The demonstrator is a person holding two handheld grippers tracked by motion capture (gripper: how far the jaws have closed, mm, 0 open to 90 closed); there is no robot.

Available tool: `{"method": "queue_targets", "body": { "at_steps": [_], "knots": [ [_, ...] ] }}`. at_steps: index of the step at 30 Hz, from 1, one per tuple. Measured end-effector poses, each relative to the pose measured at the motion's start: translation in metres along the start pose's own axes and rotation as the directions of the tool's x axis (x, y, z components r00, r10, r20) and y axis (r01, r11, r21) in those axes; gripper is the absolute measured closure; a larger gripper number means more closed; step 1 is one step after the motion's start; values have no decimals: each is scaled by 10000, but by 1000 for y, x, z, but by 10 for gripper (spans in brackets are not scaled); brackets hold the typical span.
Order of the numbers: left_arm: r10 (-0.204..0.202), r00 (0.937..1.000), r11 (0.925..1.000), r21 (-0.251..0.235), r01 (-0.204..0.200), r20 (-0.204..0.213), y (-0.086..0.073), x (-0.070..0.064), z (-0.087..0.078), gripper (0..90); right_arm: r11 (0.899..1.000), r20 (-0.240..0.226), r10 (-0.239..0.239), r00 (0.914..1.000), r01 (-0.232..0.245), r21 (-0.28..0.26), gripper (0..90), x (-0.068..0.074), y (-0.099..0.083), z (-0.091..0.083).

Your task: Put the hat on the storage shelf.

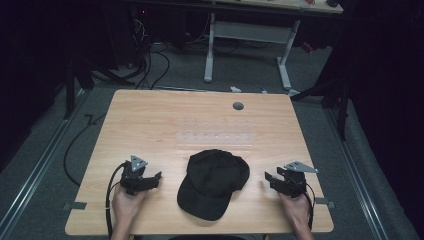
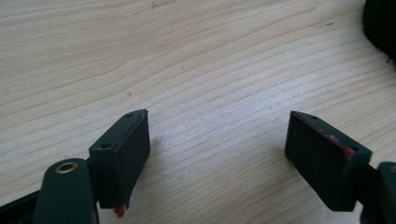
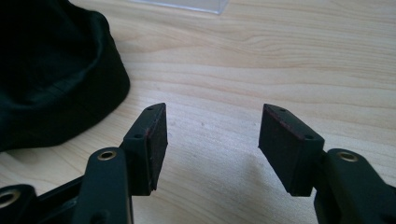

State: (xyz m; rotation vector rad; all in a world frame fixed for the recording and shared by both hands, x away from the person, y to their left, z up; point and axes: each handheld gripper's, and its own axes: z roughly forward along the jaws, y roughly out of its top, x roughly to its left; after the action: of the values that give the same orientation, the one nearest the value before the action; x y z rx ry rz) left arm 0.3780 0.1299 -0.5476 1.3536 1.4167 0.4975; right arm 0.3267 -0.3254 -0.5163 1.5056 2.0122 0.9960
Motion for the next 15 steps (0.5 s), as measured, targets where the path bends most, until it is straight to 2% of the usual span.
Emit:
{"method": "queue_targets", "body": {
  "at_steps": [7, 15],
  "knots": [
    [-4, 10000, 10000, -5, 4, -2, 0, 0, 0, 224, 9998, -303, -70, 9995, 64, -179, 423, 6, 3, -5],
    [-6, 10000, 10000, -6, 6, -5, 0, 0, 0, 224, 9986, -709, -409, 9966, 383, -370, 417, 15, 18, -11]
  ]
}}
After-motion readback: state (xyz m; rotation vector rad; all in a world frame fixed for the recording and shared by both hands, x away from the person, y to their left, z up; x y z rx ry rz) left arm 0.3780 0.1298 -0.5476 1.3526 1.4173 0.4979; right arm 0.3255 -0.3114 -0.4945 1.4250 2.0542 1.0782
